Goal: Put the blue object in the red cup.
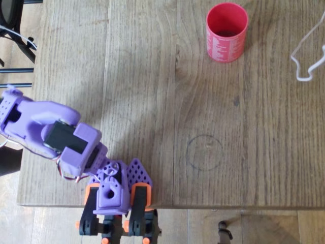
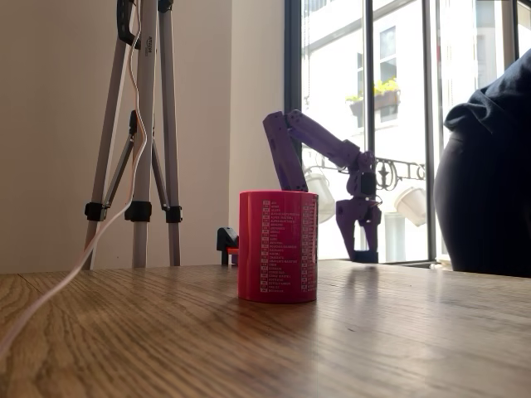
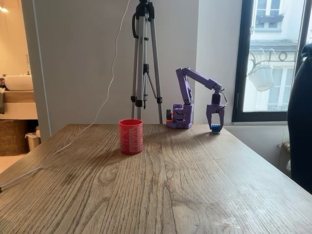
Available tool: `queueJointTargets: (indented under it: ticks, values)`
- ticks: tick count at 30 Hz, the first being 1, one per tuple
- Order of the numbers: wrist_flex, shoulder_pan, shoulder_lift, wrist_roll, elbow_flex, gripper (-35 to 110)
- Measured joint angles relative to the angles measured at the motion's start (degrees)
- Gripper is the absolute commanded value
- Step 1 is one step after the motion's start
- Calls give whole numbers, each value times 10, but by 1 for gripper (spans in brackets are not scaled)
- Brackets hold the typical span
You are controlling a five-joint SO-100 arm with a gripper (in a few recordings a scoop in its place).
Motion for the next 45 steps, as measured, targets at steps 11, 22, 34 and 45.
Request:
queueJointTargets:
  ticks: [11, 22, 34, 45]
  values:
    - [57, 245, 157, -80, -100, 1]
    - [-1, 603, 210, -158, -305, 1]
    - [-123, 838, 121, -153, -339, 1]
    - [-236, 1053, 25, -152, -360, 1]
